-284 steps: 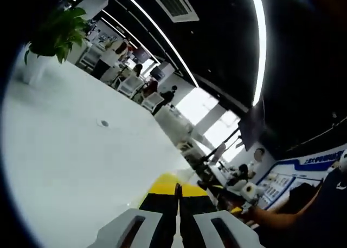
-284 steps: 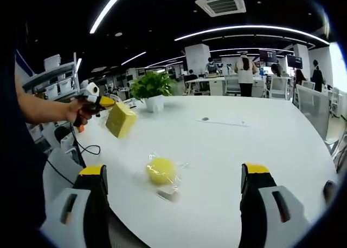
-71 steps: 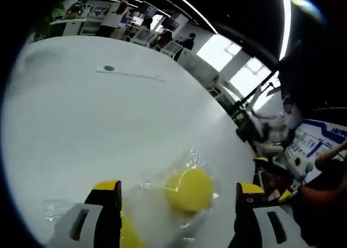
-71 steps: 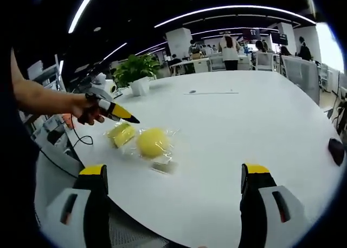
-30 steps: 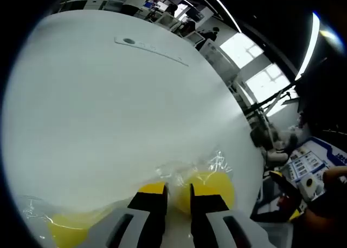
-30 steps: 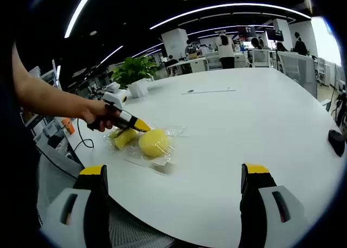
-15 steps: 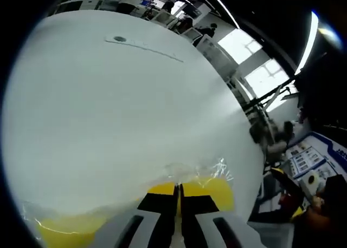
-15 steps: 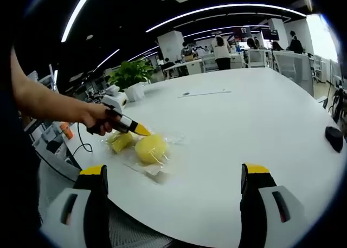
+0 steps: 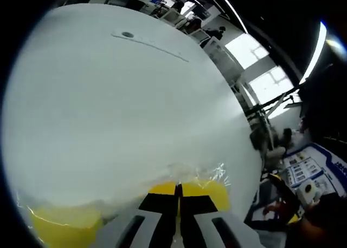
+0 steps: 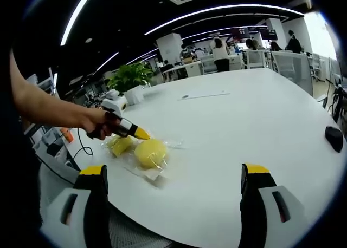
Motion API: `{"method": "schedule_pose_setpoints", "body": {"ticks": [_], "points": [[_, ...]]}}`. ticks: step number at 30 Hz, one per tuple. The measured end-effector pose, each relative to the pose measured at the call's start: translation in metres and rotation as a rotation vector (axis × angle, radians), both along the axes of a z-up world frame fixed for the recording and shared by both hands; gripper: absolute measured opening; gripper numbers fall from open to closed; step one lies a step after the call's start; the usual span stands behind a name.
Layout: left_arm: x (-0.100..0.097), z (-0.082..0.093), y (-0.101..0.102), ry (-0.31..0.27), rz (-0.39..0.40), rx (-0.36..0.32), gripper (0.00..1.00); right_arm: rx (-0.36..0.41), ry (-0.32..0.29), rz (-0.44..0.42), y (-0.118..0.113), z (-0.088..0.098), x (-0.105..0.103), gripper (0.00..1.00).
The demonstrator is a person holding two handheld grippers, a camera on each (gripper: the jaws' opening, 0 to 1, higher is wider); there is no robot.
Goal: Compare the silicone blocks by pressing each to a similar depth, holding the contact briefly, and releasing to observe deformation and rebound differences across the visible hardness samples.
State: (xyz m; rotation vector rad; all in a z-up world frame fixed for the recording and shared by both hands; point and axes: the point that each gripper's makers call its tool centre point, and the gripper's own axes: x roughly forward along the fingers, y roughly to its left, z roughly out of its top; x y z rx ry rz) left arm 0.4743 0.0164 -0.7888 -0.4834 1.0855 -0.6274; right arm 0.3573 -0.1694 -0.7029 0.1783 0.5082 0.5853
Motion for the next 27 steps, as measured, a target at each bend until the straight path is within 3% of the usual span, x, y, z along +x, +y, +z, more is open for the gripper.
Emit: {"method": "schedule_pose_setpoints", "body": {"ticks": [6,14,20,27], "points": [[0.0,0.001,0.0,-0.015,0.007,-0.01,0.0,0.001,0.001,-0.001,0.0,0.0,-0.001,0.96],[0.002,0.021,-0.002,-0.071,0.021,-0.048,0.0,-0.002,0.005,0.011,0.003,-0.001,-0.002,0.96],[0.009,0.045,-0.003,-0.176,0.021,-0.048,0.0,0.011,-0.004,0.016,0.007,0.003,0.003,0.96],[0.009,0.066,-0.006,-0.24,-0.006,-0.055,0.0,-0.006,-0.009,0.036,0.01,0.002,0.005,0.96]]}}
